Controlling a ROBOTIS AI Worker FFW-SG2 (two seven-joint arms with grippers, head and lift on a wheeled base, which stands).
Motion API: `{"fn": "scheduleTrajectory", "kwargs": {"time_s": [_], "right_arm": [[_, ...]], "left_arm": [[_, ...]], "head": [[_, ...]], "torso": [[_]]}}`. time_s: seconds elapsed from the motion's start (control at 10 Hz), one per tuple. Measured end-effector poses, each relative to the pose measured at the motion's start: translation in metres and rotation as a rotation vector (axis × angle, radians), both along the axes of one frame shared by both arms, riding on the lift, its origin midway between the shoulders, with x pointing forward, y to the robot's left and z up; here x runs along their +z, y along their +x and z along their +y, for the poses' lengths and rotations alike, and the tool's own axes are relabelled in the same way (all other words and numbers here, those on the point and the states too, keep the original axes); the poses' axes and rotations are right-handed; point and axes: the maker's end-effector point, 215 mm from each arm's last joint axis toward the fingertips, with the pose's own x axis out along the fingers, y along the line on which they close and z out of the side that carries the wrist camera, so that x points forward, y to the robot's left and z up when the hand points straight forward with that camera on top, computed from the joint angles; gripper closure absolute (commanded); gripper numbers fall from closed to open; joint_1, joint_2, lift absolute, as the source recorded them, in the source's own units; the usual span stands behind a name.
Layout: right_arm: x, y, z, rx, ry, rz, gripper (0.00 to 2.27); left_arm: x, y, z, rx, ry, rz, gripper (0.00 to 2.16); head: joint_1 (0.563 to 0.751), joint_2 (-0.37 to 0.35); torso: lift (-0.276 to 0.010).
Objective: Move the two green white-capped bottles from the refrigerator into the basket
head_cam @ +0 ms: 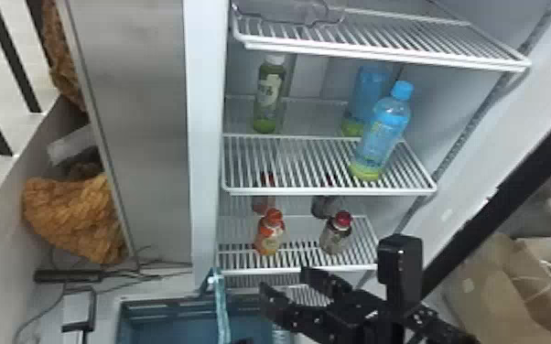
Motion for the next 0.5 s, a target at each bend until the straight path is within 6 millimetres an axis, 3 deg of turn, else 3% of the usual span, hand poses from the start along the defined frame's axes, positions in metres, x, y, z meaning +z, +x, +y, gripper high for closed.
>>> {"fn": "scheduleTrajectory", "kwargs": {"time_s": [0.5], "right_arm": [[0.053, 0.041, -0.014, -0.061, 0.018, -0.239, 0.18]], "left_arm": [[-0.001, 0.000, 0.002, 0.007, 0.000, 0.004, 1.18]], "head": [[0.695, -0.223]], "torso": [[-0.004]]}}
